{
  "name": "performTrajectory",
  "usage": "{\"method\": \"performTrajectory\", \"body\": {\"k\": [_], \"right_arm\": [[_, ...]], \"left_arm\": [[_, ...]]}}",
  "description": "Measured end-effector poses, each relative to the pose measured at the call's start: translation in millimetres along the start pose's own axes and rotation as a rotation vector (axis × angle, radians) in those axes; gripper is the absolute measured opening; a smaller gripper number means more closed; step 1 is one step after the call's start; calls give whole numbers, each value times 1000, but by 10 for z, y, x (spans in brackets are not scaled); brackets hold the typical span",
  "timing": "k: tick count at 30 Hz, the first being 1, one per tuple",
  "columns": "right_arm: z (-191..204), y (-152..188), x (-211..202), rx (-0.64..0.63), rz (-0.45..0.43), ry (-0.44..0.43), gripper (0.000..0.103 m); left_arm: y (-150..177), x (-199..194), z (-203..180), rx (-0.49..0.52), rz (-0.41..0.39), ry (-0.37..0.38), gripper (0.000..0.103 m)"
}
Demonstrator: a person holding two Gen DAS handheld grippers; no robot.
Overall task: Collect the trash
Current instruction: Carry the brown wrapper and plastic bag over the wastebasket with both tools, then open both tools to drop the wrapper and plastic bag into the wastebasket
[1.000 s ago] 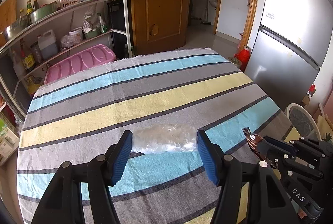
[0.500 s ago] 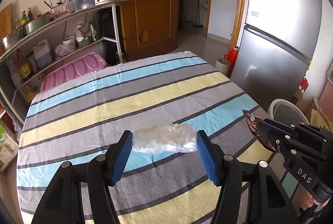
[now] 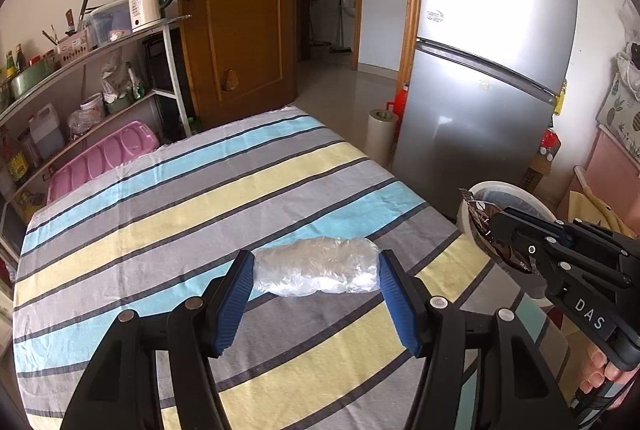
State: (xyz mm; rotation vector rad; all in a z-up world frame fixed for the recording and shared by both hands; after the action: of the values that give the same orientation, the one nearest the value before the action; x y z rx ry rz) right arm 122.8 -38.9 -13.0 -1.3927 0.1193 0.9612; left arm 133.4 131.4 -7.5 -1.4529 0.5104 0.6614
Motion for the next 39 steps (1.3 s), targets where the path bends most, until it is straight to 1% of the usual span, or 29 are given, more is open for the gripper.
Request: {"method": "performTrajectory", "body": {"k": [9,15,23,29,32,39], "right_arm": [[-581,2,-443,69,-55,104,10],[-946,36,-727,117,-84,173,10],[-1339,109,-980,179,-101,248,10],[-1588,197,-1046,215,-90,284,10],[-1739,258,-980,236,-65,294,10],[-2012,407,-734,273,9,310,10]], "left_arm": [[-162,-2,-775,88,-30,105,63],[-239,16,-1273,146,-33,179,63],[-305,51,-1820,205,-42,228,63],[-270,142,-2177,238,-23,258,63],[-226,261,-2311,246,9,268,63],[-160,492,-2461,260,51,237,64]]}}
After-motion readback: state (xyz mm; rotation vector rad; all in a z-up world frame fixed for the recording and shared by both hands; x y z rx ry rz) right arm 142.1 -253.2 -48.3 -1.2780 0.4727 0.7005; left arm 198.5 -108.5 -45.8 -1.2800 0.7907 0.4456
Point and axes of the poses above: each gripper's, at about its wrist camera, not at the fingertips, and x roughly the way its jaws point, z to its left, y to its underside, the point moved 3 cm from there along x, roughly the way its jaws point, and after that the axes turned 8 degrees about -y, right-handed, at the moved point
